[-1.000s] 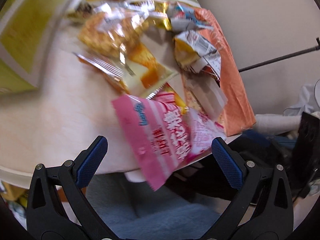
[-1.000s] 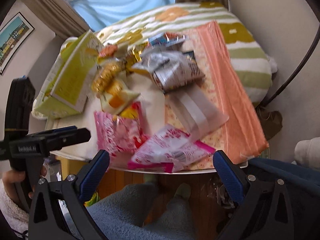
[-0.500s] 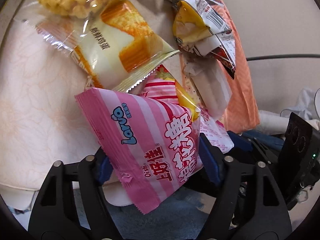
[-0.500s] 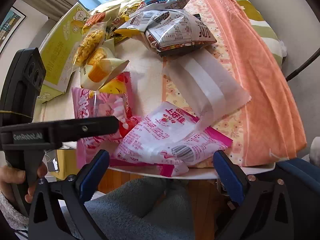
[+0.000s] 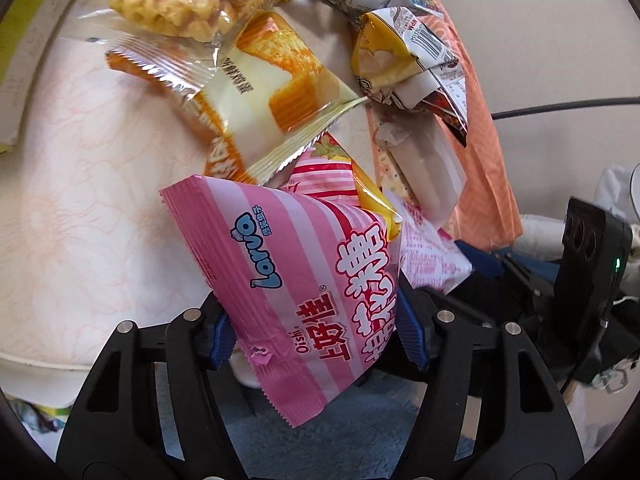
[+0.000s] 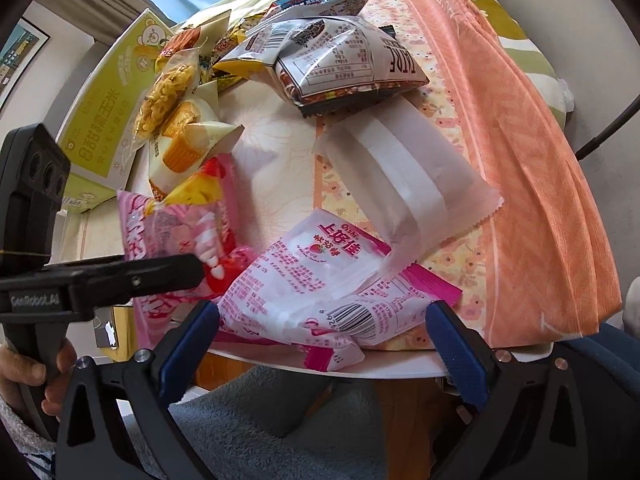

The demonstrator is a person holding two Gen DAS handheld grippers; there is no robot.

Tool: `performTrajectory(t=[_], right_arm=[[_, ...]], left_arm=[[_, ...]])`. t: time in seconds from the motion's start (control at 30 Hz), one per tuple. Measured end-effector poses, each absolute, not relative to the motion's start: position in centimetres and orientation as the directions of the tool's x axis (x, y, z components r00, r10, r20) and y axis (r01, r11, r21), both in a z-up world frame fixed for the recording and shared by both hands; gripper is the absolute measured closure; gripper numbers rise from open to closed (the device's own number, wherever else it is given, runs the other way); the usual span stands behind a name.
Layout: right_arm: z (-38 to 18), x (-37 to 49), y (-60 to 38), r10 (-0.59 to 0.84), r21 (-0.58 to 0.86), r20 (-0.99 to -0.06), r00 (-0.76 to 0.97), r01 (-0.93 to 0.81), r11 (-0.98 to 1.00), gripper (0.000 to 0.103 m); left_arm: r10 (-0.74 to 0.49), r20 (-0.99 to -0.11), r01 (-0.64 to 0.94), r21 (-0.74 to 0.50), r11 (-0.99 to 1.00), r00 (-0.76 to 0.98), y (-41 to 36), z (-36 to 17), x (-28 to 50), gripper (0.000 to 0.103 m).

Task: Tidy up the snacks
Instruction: 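Grasp the pink Larva candy bag with the left tool while the right tool grasps the white-pink bag, then carry both pink bags into the yellow box and open both tools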

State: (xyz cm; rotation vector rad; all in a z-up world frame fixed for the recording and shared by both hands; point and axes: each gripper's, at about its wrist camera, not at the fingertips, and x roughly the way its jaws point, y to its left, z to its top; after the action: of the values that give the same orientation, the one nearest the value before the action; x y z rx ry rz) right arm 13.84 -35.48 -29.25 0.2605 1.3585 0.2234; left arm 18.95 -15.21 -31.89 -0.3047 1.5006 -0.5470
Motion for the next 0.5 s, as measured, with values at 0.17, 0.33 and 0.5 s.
performTrajectory(t=[0.17,0.33,0.5], right_arm=[[-29.7,14.5,-35.1,0.326,0.330,-0.924,0.199,-0.013,0.944,0.000],[-30.6,15.5,-34.1,0.324,0.326,-0.925,0.197,-0.024,0.945,0.002],[-31.2,15.7,-33.0,0.300,0.295,-0.938,0.171,-0.057,0.954,0.028]], left_arm=[[-0.485,-0.875,0.182,-0.476,0.860,0.005,-14.4,-30.6,17.8,0.041],[-0.457,-0.889,0.200,-0.445,0.873,0.016,-13.8,-30.1,17.1,0.041],[-0.455,-0.890,0.202,-0.440,0.875,0.030,-12.8,-29.5,16.3,0.041]])
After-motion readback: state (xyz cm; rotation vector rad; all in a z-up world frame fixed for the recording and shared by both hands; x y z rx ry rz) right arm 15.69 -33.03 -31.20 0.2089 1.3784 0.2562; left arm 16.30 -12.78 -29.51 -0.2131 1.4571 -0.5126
